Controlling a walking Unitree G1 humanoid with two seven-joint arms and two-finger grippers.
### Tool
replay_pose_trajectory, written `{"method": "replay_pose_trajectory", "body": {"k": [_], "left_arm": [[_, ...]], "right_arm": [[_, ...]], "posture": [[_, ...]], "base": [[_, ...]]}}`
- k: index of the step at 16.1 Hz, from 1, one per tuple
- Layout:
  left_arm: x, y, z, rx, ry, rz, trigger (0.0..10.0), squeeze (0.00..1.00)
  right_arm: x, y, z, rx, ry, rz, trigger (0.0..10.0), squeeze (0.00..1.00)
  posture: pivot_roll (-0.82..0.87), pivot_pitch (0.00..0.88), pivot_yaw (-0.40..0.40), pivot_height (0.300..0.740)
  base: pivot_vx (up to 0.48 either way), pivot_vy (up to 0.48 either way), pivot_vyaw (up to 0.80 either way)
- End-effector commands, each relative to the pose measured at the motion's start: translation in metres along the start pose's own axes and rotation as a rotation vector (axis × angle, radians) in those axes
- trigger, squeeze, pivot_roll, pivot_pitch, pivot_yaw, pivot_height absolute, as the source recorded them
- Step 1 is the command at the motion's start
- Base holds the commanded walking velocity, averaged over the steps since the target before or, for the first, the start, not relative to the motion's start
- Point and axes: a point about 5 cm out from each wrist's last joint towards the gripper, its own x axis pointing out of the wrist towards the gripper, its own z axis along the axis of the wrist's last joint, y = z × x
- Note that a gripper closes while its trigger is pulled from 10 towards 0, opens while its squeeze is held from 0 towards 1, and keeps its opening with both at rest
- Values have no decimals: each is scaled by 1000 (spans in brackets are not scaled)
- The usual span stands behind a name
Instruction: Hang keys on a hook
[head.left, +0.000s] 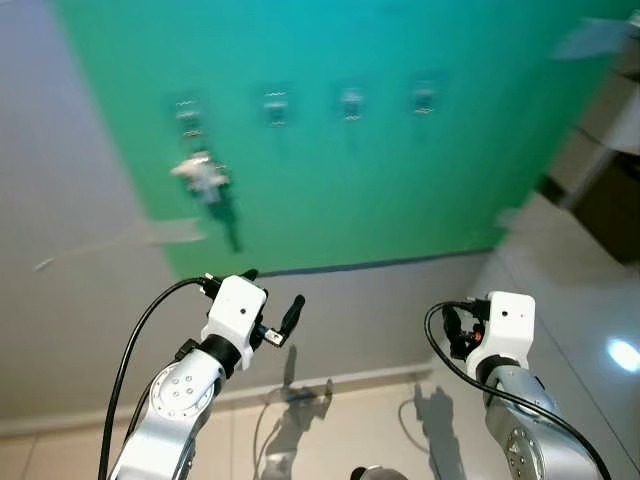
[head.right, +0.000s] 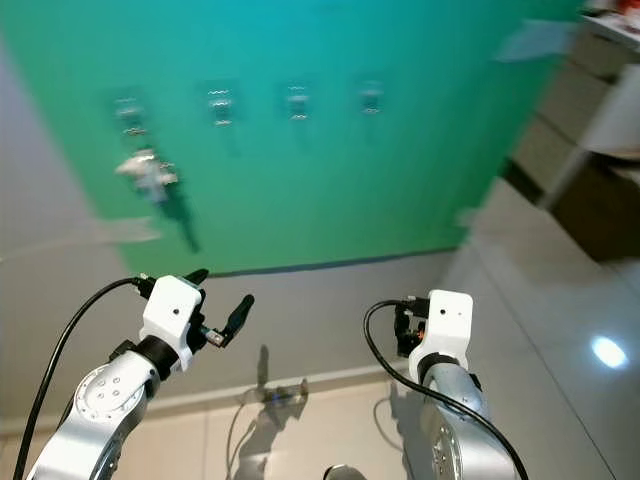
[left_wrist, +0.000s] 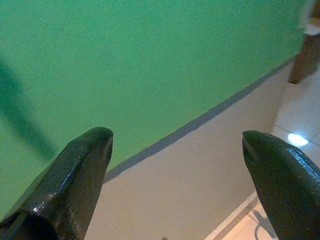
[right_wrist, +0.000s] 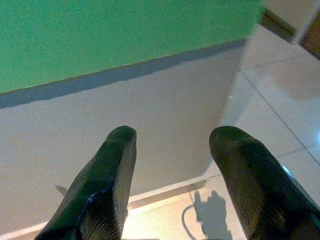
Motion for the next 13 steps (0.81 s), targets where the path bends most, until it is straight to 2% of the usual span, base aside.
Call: {"method": "replay_pose_trajectory", "body": {"k": [1,8,10,11,13], "left_arm": [[2,3,5,23,-14,-2,10000,0],[1,3,3,7,-13,-3,10000,0],[2,5,4,-1,-23,32,10000,0],[1,5,2,-18,-19,62,10000,0],[-3,2,-3,-21,-7,60,10000,0]], "right_arm": [[-2,1,5,2,-29,-9,10000,0],[-2,3,5,11,-36,-15,10000,0],[-2,6,5,-18,-26,18,10000,0],[-1,9,5,-65,-22,57,10000,0],[1,10,7,-107,-26,82,10000,0]], "posture": [[-65,0,46,740],[-65,0,71,740],[-54,0,42,740],[-53,0,28,740],[-53,0,7,740]], "base": [[0,0,-800],[0,0,-800],[0,0,-800],[0,0,-800],[0,0,-800]]}}
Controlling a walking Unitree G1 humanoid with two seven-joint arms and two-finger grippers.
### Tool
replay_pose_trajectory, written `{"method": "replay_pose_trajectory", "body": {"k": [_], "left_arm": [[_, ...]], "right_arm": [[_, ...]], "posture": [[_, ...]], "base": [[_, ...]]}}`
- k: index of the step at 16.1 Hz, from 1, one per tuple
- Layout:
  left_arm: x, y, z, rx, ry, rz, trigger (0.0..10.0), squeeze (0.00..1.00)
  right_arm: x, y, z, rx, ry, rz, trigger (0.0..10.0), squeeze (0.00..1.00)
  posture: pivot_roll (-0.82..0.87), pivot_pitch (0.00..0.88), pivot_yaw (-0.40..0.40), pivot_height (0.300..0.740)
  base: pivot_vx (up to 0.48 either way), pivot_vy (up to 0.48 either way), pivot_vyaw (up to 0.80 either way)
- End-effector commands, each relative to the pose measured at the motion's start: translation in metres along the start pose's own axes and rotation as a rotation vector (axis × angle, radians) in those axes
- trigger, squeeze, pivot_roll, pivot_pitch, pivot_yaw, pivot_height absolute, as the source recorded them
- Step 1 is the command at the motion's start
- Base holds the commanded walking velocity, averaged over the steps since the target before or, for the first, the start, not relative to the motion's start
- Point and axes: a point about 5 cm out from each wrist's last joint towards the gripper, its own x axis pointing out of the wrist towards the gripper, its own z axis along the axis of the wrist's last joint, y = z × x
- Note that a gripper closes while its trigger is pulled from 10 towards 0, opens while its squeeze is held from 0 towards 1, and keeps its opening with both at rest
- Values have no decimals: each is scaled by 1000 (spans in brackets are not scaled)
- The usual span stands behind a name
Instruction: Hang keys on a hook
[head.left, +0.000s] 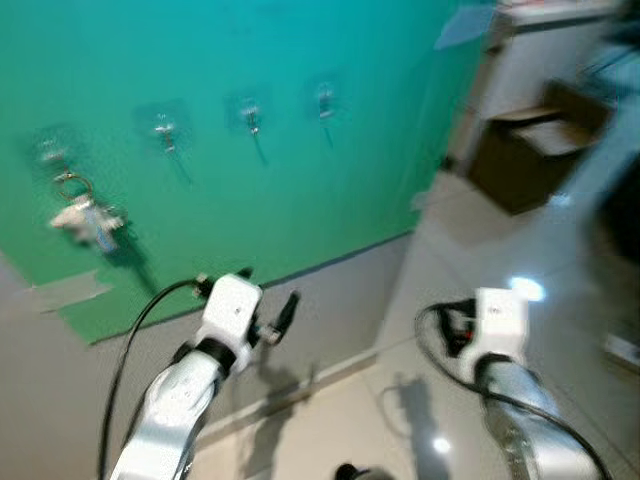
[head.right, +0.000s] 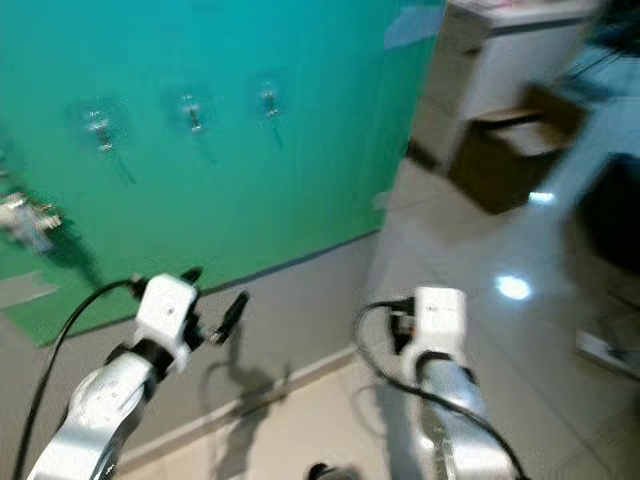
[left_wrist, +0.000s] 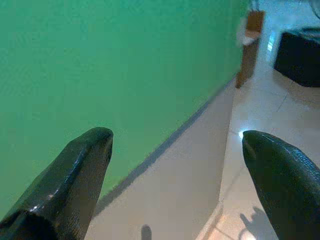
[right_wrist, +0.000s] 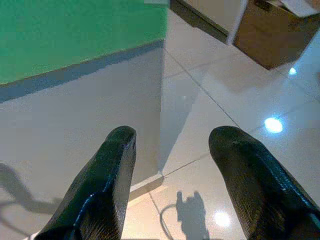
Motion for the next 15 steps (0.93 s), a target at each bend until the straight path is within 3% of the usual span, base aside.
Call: {"method": "replay_pose_trajectory", "body": {"k": [1,5,15], "left_arm": [[1,-3,3,16,-19,-3,10000,0],[-2,-10,2,47,-30,-64,10000,0],[9,-3,9,55,-54,-45,10000,0]], "right_arm": [[2,-6,4,-21,0,-4,10000,0],[0,-7,3,-43,12,18,10000,0],[-6,-13,3,-4,-2,-61,10000,0]], "posture": [[-50,0,-10,740],[-49,0,-20,740],[-79,0,22,740]], "base": [[0,0,-800],[0,0,-800],[0,0,-800]]}}
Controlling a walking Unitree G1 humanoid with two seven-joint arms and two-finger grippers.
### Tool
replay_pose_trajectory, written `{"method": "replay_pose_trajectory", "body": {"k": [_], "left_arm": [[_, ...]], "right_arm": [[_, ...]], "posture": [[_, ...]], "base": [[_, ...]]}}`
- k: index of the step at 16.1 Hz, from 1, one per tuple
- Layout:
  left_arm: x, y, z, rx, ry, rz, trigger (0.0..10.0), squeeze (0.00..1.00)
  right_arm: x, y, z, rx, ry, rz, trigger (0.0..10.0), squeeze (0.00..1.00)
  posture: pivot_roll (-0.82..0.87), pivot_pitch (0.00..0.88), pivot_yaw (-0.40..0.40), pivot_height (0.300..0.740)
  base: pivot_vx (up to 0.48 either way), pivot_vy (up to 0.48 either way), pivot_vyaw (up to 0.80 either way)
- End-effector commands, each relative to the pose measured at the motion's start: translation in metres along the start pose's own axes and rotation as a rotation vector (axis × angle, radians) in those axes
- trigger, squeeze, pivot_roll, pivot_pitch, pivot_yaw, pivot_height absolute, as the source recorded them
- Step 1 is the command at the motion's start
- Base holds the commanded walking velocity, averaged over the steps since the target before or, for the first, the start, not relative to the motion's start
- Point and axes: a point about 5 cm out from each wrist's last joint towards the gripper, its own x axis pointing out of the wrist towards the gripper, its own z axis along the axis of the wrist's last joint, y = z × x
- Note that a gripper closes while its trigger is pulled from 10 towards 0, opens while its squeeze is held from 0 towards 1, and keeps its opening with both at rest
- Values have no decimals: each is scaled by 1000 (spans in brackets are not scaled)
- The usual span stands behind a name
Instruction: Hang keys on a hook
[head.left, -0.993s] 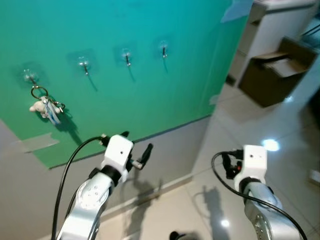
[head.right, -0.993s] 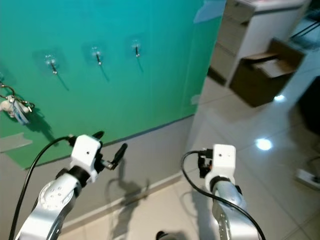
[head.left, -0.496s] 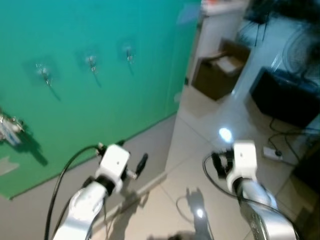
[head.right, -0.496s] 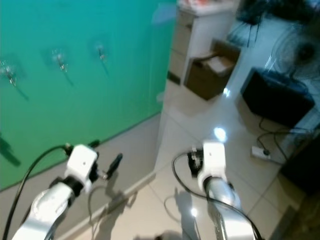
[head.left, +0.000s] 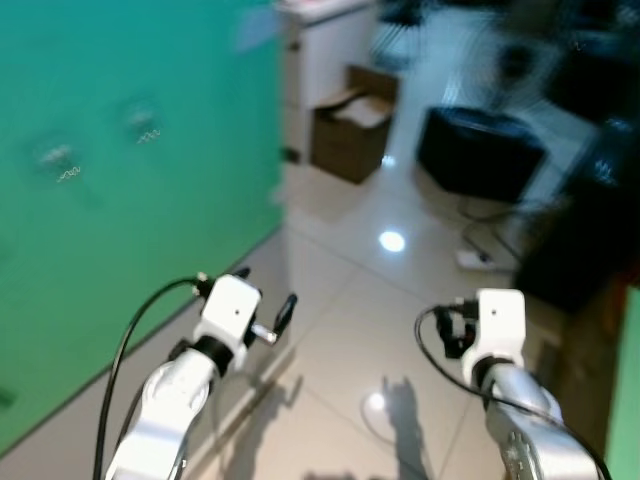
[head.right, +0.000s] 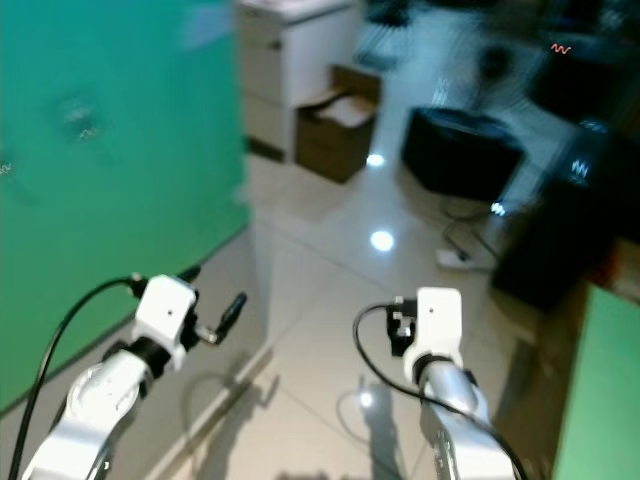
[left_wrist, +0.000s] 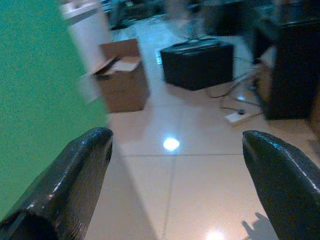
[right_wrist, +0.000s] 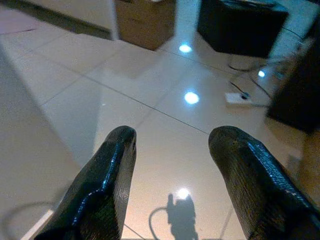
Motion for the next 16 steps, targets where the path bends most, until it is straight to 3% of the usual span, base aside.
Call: {"method": "replay_pose_trajectory", "body": {"k": [1,6,16], "left_arm": [[3,-2,3,6,-20,-3,10000,0],[6,-4,3,-32,-31,-8,10000,0],[9,0,4,-21,-54,9,10000,0]], "right_arm": [[0,-5,3,-5,-4,-25,10000,0],[3,-7,5,-19,0,-16,10000,0],[3,-12,9,-41,5,-7,10000,0]], "posture": [[-79,0,20,740],[-82,0,3,740],[-97,0,-13,740]], "base": [[0,0,-800],[0,0,-800],[0,0,-800]]}}
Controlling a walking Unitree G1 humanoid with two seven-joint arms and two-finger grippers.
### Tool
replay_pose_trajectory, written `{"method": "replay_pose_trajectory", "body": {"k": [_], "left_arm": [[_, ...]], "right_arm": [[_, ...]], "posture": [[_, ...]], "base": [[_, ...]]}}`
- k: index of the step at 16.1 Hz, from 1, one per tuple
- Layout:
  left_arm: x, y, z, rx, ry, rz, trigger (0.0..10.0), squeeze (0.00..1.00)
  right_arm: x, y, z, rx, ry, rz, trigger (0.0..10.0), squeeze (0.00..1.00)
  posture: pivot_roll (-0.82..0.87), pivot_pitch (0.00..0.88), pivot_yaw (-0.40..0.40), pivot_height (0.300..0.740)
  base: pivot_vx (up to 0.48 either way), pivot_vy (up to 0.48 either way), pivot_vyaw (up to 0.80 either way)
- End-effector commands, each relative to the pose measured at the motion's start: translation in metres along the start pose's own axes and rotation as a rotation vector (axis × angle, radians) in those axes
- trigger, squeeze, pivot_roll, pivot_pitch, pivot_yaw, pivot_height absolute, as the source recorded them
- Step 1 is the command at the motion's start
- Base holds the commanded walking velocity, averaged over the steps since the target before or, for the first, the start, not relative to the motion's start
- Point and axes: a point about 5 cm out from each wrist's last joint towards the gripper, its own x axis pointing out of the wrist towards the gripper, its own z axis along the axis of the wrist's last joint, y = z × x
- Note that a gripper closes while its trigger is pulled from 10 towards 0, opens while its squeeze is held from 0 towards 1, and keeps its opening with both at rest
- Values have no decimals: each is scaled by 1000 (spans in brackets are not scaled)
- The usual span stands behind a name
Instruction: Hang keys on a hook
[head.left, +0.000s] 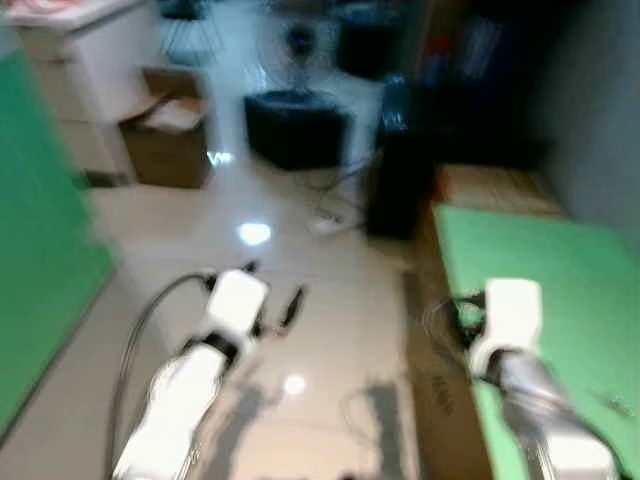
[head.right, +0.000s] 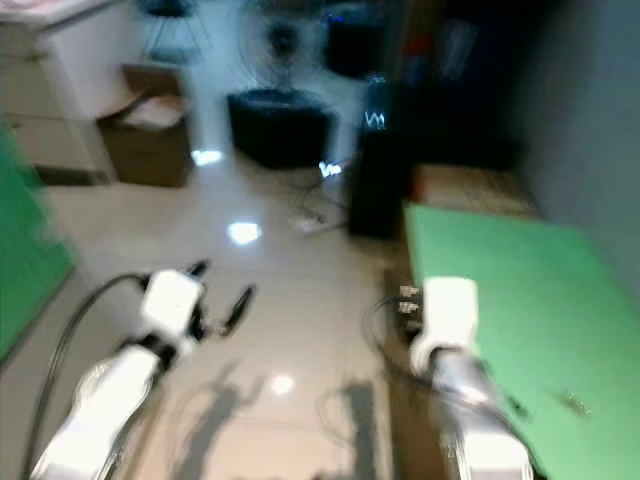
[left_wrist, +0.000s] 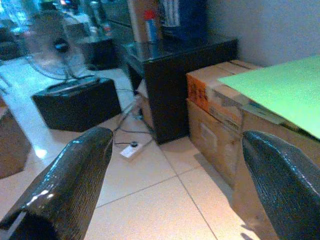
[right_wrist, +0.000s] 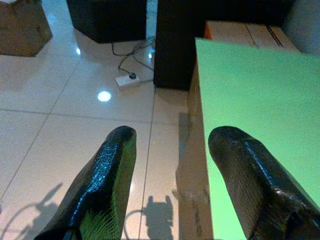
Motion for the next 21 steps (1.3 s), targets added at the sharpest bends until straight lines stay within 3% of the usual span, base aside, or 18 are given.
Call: {"method": "replay_pose_trajectory", "body": {"k": [1,8,13,18,21], "left_arm": [[3,-4,3,-4,-18,-15,10000,0],[4,-1,10,18,-62,-51,10000,0],[5,-2,11,32,-69,-58,10000,0],[7,-4,11,23,-71,-26,10000,0],[7,-3,12,20,-75,-9,10000,0]], "right_arm": [[0,-8,6,-3,-35,-44,10000,0],[0,-4,8,4,-55,-25,10000,0],[2,-3,10,-19,-70,-10,10000,0],[7,8,19,-119,-117,85,10000,0],[7,13,17,-150,-119,113,10000,0]], "posture": [[-95,0,-12,740],[-99,0,6,740],[-99,0,7,740],[-88,0,-6,740],[-85,0,-6,740]], "base": [[0,0,-800],[0,0,-800],[0,-347,-800],[0,-372,0],[0,-369,800]]}}
